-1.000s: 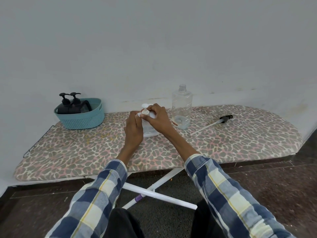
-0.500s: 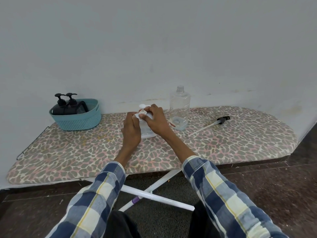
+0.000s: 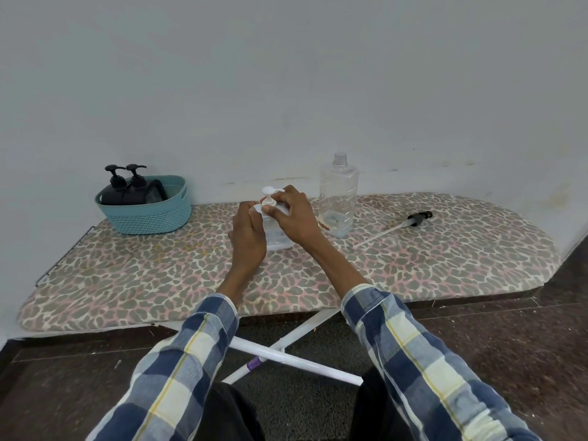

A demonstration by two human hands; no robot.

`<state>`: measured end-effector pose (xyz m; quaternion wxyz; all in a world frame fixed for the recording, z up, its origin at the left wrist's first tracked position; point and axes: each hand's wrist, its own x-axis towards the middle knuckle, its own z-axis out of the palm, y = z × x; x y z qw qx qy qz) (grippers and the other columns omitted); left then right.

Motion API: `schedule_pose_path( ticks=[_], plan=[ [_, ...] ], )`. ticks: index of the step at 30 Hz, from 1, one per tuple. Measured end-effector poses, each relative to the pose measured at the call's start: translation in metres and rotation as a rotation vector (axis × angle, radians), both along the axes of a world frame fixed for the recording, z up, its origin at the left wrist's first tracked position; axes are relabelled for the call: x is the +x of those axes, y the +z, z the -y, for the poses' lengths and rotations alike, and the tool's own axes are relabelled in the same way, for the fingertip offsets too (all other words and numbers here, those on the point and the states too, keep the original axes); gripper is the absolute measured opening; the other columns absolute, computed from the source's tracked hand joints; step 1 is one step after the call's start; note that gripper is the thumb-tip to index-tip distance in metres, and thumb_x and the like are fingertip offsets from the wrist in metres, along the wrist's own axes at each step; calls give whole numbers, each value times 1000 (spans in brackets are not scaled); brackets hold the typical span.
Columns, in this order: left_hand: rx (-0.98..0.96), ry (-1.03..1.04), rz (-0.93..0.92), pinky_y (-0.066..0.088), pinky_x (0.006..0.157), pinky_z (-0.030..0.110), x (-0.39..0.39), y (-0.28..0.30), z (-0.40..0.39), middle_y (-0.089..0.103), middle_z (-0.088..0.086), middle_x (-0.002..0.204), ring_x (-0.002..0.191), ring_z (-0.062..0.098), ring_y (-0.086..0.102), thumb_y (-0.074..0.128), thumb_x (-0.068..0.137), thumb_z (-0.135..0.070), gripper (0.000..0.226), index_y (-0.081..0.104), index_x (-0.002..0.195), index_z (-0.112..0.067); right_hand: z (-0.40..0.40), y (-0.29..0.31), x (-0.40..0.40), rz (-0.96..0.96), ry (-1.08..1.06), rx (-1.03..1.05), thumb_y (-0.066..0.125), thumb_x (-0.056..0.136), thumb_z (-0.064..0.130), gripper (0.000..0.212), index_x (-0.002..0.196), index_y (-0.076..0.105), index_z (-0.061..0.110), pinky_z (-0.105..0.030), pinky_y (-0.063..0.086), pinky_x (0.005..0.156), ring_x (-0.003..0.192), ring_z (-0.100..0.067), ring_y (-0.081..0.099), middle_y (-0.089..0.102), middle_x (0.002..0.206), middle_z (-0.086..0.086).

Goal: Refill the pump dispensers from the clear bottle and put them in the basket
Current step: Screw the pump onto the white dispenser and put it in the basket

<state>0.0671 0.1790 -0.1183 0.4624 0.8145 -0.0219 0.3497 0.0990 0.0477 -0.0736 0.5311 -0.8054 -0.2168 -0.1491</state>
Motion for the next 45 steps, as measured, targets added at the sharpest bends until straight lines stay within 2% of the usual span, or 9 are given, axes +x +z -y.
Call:
schedule_pose_path(
  ticks=[6, 11, 15, 21, 27, 30, 33, 39, 45],
  plan=[
    [8, 12, -19, 49, 92, 60, 3, 1, 0, 58, -8, 103, 97, 24, 59, 25, 115, -45, 41, 55, 116, -17, -7, -7, -2, -7, -36, 34, 67, 92, 43, 41, 117, 75, 12, -53, 47, 106, 116, -25, 61, 65, 116, 1],
    [21, 12, -15, 49, 91, 58, 0, 1, -1, 57, -7, 102, 97, 24, 58, 22, 113, -52, 48, 55, 113, -16, -1, -10, -13, 90, -4, 118, 76, 95, 33, 49, 135, 48, 30, -49, 52, 99, 110, -22, 63, 67, 114, 7],
    [25, 8, -14, 49, 92, 56, 1, 1, -1, 59, -5, 105, 98, 24, 59, 22, 113, -51, 49, 56, 116, -15, -2, -10, -15, 124, -22, 141, 75, 96, 35, 47, 124, 38, 33, -54, 54, 96, 109, -28, 64, 62, 114, 1],
    [32, 8, 1, 49, 89, 54, 3, 0, -2, 58, -4, 103, 95, 24, 58, 23, 114, -48, 46, 56, 115, -15, -4, -16, -16, 279, -57, 36, 67, 104, 26, 25, 117, 48, 17, -39, 47, 84, 96, -24, 54, 56, 109, 6],
    [29, 2, 1, 49, 88, 53, 3, 0, -1, 59, -4, 103, 96, 25, 59, 23, 115, -47, 46, 56, 116, -14, -4, -11, -19, 323, -67, -2, 62, 105, 17, 12, 113, 53, 19, -50, 49, 86, 94, -26, 54, 69, 113, -7],
    [35, 8, 3, 49, 87, 53, 3, 1, -2, 58, -5, 102, 95, 25, 59, 23, 115, -47, 44, 55, 115, -16, -4, -11, -17, 299, -70, 10, 65, 104, 18, 19, 111, 48, 19, -46, 49, 84, 93, -23, 54, 63, 108, 6],
    [34, 10, -1, 50, 87, 55, 2, 1, -1, 56, -5, 100, 93, 24, 57, 23, 115, -46, 43, 54, 113, -16, -2, -12, -15, 250, -72, 56, 73, 100, 23, 36, 111, 38, 22, -41, 51, 82, 94, -25, 59, 52, 102, 5],
    [15, 17, -8, 49, 87, 59, 0, 2, 0, 57, -3, 99, 92, 28, 57, 22, 113, -50, 50, 54, 113, -12, -5, -15, -3, 187, -45, -26, 62, 99, 38, 36, 118, 70, 9, -34, 40, 86, 99, -26, 55, 63, 108, -1],
    [5, 41, -17, 49, 89, 62, -2, 3, 4, 56, -5, 99, 94, 27, 58, 22, 114, -50, 48, 54, 113, -15, -11, -12, 0, 155, -99, 17, 71, 92, 28, 22, 102, 71, 8, -33, 38, 83, 94, -26, 56, 57, 98, 6]
  ],
)
